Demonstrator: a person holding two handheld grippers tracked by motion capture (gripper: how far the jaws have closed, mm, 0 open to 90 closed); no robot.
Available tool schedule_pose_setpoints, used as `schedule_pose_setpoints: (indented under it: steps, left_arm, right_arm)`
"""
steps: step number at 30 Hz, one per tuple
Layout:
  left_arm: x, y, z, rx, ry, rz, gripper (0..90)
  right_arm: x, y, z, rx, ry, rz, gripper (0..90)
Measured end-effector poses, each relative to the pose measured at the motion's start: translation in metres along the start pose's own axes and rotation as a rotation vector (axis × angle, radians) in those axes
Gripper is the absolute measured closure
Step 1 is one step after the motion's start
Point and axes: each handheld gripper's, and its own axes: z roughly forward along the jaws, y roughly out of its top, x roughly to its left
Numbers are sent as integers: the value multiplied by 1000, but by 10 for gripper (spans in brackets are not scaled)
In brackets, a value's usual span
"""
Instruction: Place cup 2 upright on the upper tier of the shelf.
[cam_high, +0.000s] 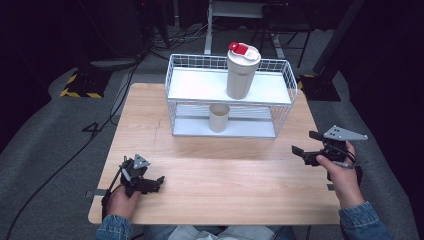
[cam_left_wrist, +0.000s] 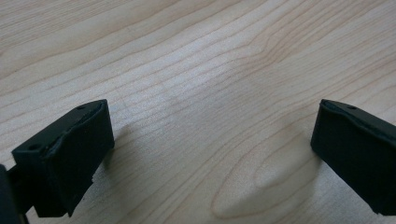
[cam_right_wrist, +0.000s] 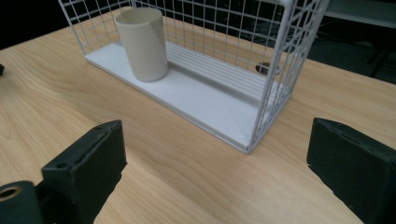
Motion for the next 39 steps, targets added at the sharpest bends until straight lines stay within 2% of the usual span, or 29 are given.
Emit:
schedule_pose_setpoints:
  steps: [3,6,7,10,11,17,21,23,25,28,30,31,36,39]
  left_arm:
    - [0,0,0,0,0,0,0]
    - [0,0,0,2,-1,-4,0]
    - [0,0,0,-1,1,-4,0]
    - [0,0,0,0,2,-4,0]
    - [0,0,0,2,-1,-4,0]
    - [0,0,0,0,2,-4,0]
    - [0,0,0,2,-1,-4,0]
    - [0,0,0,2,-1,-4,0]
    - [0,0,0,2,-1,-4,0]
    - [0,0,0,2,-1,-4,0]
    - [0,0,0,2,-1,-5,0]
    - [0,0,0,2,-1,-5,0]
    - [-1,0,0,2,-2,-10,0]
    - [0,0,0,2,-1,-4,0]
  right_arm:
    - [-1,-8,-2,-3,-8,10,57]
    - [-4,-26,-5,13,-11,43,64]
    - [-4,-26,-5,13,-11,43,64]
    - [-9,-43,-6,18,-17,84,65]
    - [-12,-51,-4,41,-24,96,65]
    - [-19,-69,3,79,-45,121,67]
    - [-21,-78,6,97,-42,132,67]
    - [-20,-86,9,124,-41,128,67]
    - [-19,-91,10,137,-44,112,68]
    - [-17,-95,12,150,-40,115,68]
    - [-15,-100,14,170,-46,93,68]
    - [-11,-103,17,195,-52,58,70]
    - [-4,-106,22,230,-41,26,72]
    - [2,-108,29,269,-26,-4,72]
